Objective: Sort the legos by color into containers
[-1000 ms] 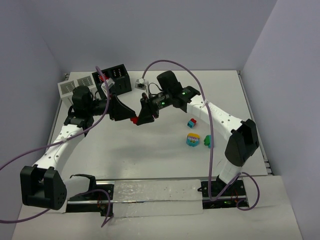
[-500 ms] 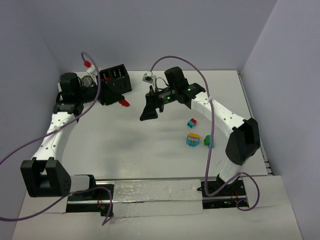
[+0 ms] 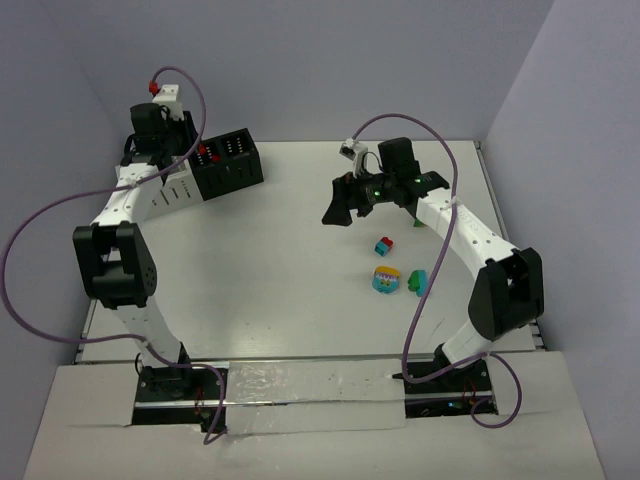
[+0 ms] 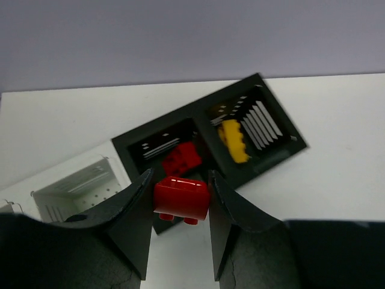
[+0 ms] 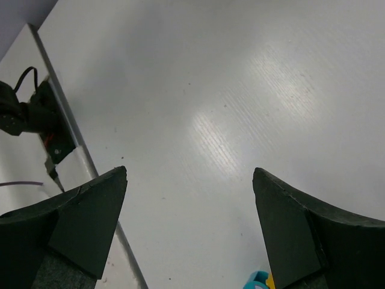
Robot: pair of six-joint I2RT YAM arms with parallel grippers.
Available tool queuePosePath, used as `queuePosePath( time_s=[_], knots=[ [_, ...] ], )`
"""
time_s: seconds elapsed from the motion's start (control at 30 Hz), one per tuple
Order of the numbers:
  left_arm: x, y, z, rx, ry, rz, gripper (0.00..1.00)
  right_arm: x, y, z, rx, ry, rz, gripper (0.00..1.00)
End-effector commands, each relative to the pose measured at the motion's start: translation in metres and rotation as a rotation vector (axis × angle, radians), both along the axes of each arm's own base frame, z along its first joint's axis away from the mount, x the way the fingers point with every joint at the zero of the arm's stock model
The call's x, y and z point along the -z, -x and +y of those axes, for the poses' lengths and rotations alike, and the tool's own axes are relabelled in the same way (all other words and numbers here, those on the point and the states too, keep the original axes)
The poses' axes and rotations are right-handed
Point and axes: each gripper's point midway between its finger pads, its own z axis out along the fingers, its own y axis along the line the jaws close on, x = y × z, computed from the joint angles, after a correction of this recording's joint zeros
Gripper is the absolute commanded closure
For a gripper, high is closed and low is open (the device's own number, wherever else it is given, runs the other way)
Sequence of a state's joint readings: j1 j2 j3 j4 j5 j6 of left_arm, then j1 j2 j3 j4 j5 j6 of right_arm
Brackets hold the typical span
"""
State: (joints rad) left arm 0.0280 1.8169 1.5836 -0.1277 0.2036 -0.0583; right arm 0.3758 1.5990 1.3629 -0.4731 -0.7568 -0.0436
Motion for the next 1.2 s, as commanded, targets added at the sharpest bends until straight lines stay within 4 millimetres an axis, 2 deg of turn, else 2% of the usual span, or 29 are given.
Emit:
queuePosePath(
  time_s=[0.0,0.1,0.17,0.33,0.43,0.5,0.57,0.67,0.73,0.8,0.97,1.07,1.13,1.17],
  knots=[
    [-0.025,-0.037,0.031,-0.137,-0.093,-0.133,1.0,-0.02,-0.005,-0.017,0.044,0.009,-0.111,0.08],
    [-0.008,-0.052,0.032,-0.138,-0.092,-0.11,1.0,-0.017,-0.007,-0.02,0.052,0.015,-0.114,0.08],
    [-0.009,-0.055,0.031,-0.134,-0.087,-0.114,1.0,-0.016,-0.007,-0.02,0.052,0.016,-0.11,0.08],
    [0.013,-0.067,0.027,-0.114,-0.07,-0.078,0.96,-0.012,-0.013,-0.021,0.063,0.031,-0.11,0.07],
    [0.021,-0.068,0.026,-0.111,-0.066,-0.061,0.83,-0.007,-0.017,-0.025,0.075,0.063,-0.115,0.07],
    [0.023,-0.067,0.025,-0.106,-0.063,-0.051,0.62,-0.004,-0.017,-0.029,0.08,0.093,-0.121,0.07],
    [0.024,-0.066,0.024,-0.099,-0.061,-0.039,0.5,0.001,-0.018,-0.037,0.092,0.141,-0.134,0.07],
    [0.021,-0.063,0.024,-0.1,-0.063,-0.034,0.39,0.01,-0.018,-0.049,0.105,0.216,-0.146,0.07],
    [0.016,-0.061,0.024,-0.099,-0.063,-0.031,0.27,0.02,-0.017,-0.061,0.12,0.287,-0.153,0.08],
    [0.009,-0.058,0.022,-0.091,-0.06,-0.037,0.23,0.031,-0.014,-0.072,0.115,0.352,-0.158,0.09],
    [-0.02,-0.042,0.013,-0.033,-0.062,-0.06,0.19,0.052,-0.004,-0.1,0.06,0.5,-0.172,0.09],
    [-0.043,-0.023,0.007,-0.004,-0.052,-0.071,0.19,0.068,-0.006,-0.121,0.082,0.603,-0.133,0.1],
    [-0.039,-0.01,0.002,0.007,-0.042,-0.051,0.19,0.08,-0.007,-0.13,0.092,0.643,-0.102,0.1],
    [-0.049,-0.001,0.0,0.01,-0.041,-0.066,0.19,0.086,-0.007,-0.133,0.094,0.659,-0.093,0.1]
  ],
)
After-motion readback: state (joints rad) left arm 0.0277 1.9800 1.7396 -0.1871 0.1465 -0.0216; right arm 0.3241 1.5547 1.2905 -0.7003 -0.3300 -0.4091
